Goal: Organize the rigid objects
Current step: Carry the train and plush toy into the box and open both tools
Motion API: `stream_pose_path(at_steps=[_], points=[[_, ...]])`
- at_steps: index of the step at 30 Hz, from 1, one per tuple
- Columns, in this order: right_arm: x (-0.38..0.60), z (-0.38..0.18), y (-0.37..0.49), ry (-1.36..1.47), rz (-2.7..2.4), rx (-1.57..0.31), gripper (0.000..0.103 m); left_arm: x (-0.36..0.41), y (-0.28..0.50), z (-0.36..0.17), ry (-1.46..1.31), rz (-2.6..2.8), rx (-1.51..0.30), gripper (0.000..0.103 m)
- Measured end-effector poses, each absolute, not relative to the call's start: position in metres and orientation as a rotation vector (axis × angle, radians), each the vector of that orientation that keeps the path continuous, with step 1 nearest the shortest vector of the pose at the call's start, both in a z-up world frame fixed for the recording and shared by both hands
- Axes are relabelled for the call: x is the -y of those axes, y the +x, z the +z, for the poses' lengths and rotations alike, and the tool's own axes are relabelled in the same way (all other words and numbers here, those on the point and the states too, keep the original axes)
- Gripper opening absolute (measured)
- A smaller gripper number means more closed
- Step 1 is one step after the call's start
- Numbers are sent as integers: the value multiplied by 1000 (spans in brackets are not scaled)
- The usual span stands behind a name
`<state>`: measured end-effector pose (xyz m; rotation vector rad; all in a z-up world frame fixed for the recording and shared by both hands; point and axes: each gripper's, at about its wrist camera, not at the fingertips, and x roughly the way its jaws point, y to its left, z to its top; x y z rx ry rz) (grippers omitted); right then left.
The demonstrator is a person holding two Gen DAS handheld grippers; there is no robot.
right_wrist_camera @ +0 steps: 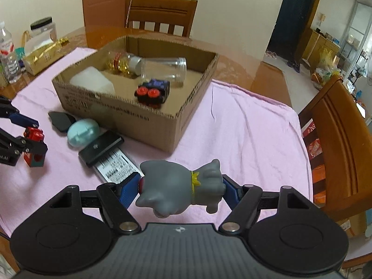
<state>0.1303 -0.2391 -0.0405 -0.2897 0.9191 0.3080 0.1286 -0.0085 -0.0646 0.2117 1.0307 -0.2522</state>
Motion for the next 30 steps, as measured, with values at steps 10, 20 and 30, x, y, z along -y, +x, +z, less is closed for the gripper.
stream_pose_path(at_steps=[10, 20, 30], points=[[225, -9, 144, -292, 391, -840, 78, 16, 164, 4, 232, -302, -899, 48], [205, 15, 171, -276, 453, -750, 78, 34, 256, 7, 217, -287, -835, 49], [195, 17, 190, -271, 473, -752, 78, 7, 264, -2, 176, -181, -813, 98]])
